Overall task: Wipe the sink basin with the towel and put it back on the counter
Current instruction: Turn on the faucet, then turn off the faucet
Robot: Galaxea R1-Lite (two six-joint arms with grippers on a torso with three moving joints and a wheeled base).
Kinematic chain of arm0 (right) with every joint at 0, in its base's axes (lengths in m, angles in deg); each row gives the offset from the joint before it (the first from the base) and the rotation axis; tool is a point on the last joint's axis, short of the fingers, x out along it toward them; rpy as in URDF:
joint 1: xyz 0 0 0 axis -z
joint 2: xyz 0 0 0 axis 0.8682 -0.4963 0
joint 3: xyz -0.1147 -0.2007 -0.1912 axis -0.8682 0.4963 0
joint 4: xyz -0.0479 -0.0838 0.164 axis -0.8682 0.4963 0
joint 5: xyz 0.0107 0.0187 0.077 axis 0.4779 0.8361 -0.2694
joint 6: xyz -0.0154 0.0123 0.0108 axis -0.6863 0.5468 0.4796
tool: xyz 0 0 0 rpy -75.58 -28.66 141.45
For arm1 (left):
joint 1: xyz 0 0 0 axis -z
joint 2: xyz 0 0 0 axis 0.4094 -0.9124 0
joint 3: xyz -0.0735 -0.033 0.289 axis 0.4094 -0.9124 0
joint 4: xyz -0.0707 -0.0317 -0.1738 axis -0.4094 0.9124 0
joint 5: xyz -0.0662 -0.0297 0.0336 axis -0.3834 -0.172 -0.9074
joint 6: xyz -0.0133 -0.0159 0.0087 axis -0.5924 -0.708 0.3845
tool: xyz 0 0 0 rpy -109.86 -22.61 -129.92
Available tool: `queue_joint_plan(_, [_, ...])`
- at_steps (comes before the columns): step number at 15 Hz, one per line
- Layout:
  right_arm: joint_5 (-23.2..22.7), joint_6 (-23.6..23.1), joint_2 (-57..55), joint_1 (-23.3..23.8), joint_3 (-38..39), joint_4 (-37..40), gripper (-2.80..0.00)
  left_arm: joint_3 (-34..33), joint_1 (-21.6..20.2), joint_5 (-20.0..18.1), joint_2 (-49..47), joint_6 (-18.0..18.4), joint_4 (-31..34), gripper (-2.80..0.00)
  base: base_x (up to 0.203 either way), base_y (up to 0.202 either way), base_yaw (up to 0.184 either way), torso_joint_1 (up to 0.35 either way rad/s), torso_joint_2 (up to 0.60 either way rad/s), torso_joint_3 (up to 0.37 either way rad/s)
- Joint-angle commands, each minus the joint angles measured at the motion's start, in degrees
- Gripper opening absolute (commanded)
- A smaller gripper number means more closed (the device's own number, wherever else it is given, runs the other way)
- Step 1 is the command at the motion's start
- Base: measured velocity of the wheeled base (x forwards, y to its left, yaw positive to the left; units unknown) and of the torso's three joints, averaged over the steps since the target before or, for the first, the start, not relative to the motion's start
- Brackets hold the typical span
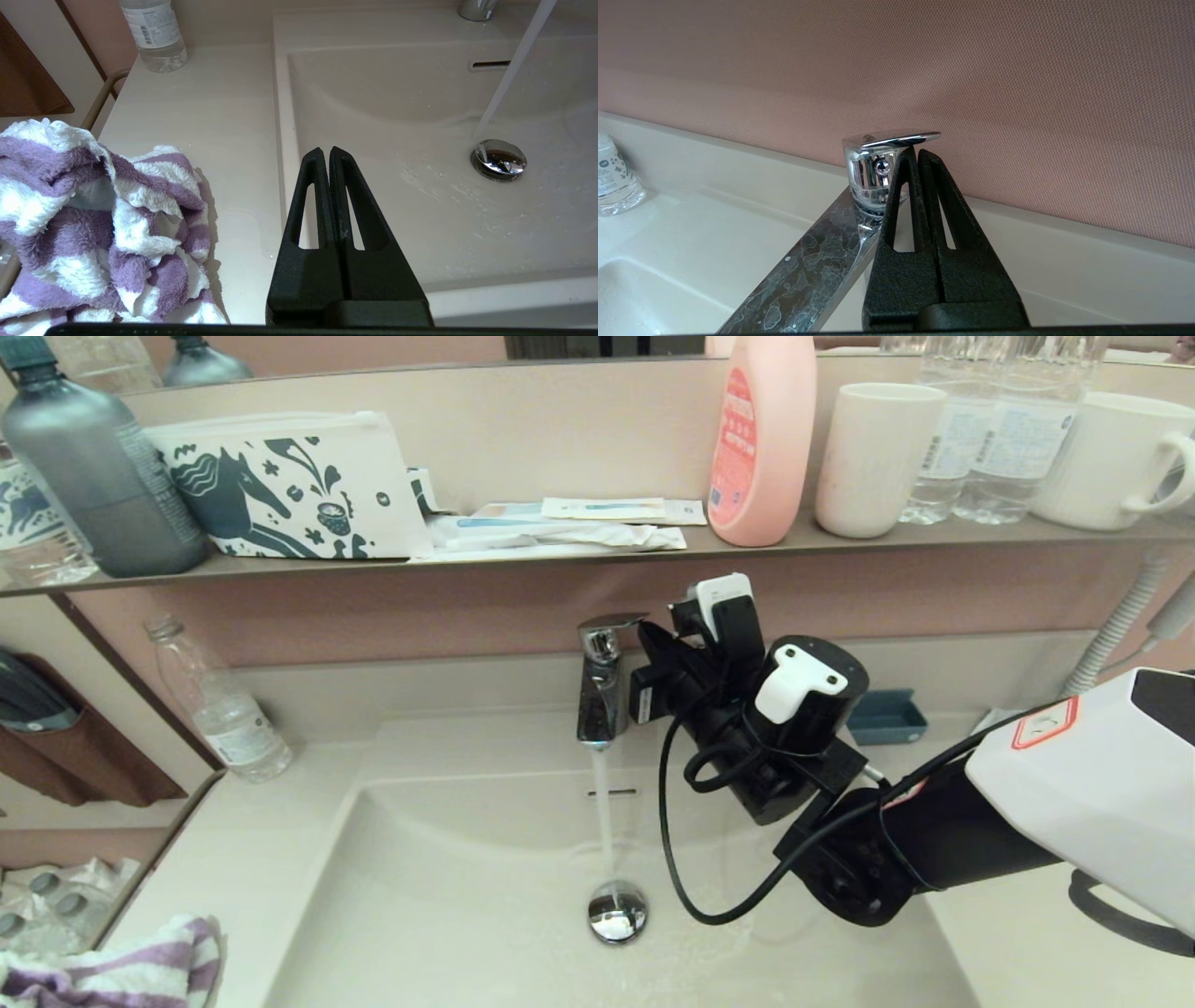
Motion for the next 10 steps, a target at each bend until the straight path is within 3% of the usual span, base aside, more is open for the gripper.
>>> queue_joint_plan(1, [0.15,-0.10,0.86,-0.39,1.54,-0.31,-2.80,-0.01,0.00,-0.01,0.02,0.00,0.03,-2.80,0.000,0.000,0.000,0.000,0.00,0.000])
queue_joint_plan(4, [0.23,-0.28,3.75,-2.32,7.11,-0.31,-2.80,-0.01,0.00,-0.01,0.02,0.00,0.03,-2.80,0.000,0.000,0.000,0.000,0.00,0.000])
queue_joint_plan(10, [0.37,-0.46,4.57,-2.75,2.04,0.12,-2.80,-0.01,0.00,-0.01,0.02,0.00,0.03,-2.80,0.000,0.000,0.000,0.000,0.00,0.000])
